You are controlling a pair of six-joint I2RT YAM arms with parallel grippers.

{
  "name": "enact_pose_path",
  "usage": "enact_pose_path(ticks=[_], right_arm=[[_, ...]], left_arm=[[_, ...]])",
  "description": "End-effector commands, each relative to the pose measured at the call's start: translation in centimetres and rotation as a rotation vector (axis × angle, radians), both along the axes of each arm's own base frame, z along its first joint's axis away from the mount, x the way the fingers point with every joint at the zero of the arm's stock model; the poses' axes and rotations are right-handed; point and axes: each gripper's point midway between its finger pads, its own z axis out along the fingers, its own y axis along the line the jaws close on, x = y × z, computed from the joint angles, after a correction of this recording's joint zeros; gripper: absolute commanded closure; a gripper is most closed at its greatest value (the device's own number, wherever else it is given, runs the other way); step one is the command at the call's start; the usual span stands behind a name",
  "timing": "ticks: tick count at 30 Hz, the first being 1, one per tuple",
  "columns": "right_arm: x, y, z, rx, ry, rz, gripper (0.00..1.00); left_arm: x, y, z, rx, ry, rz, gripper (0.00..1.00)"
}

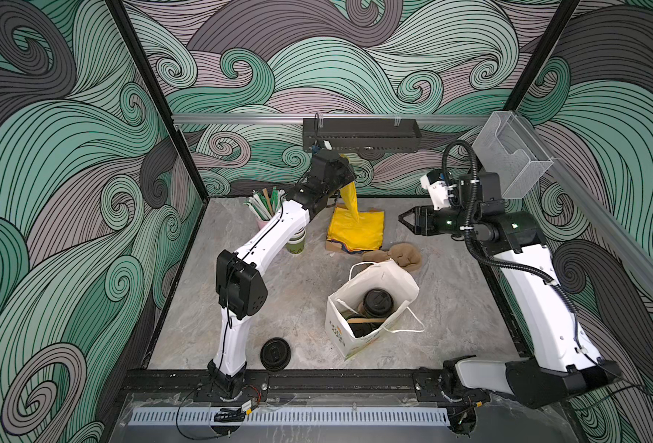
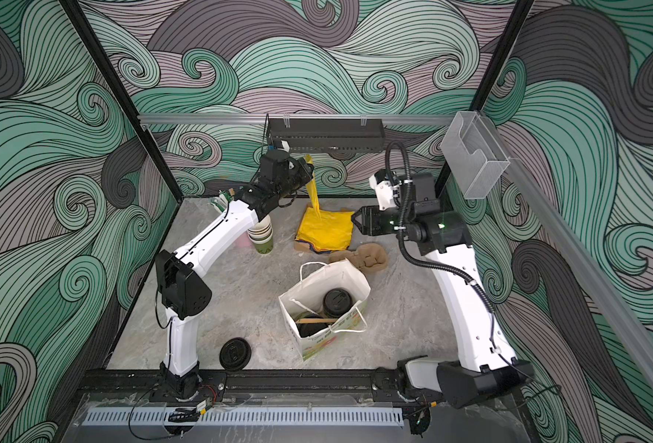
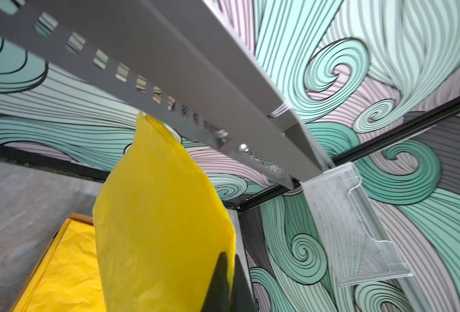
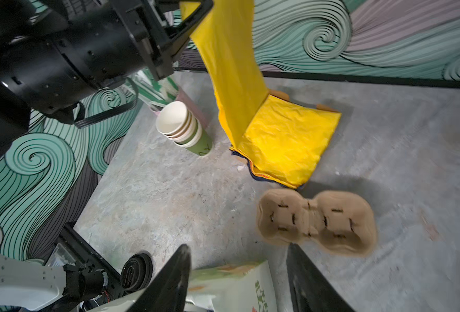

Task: Pack a coffee takeout order
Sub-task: Pick up the napkin from the napkin box, then fold the napkin.

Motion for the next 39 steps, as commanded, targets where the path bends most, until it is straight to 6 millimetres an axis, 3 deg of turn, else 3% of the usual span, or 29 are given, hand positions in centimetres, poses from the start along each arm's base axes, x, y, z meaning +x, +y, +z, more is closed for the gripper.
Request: enact_pose_path(ticks=[1,7,13,19,25,31,39], right_arm=[[1.8,3.1,2.0,0.034,-0.129,0.102,0.40],[5.3,6.6,1.7,0.066,-0.176,0.125,0.36],[9.2,7.4,1.7,0.023,-0.260,0.049,0.35],[11.6,8.3,1.6,-0.053,-0.337,0.033,0.37],[11.5,8.9,1.8,-0.093,-0.380,0.057,0.44],[8.6,7.6,2.9,-0.145,-0.432,0.091,0.36],[7.5,8.0,0.4,-0.103,-0.341,0.097,0.51]], left_arm=[[-1.7,0.7,4.4,-0.069,-0.022,-0.021,1.00],[-2.9,0.5,7.0,-0.110,-0.024,-0.013,1.00],[-4.3,-0.1,7.8,-0.095,-0.020,-0.017,1.00],[-5.5,-1.0,7.5,-0.076,-0.003,-0.030,1.00],[-6.5,-1.6,7.7,-0.073,0.003,-0.039,1.00],[-7.2,-1.4,7.9,-0.054,0.004,-0.040,1.00],[-8.1,-2.1,8.4,-0.066,0.002,-0.058,1.00]])
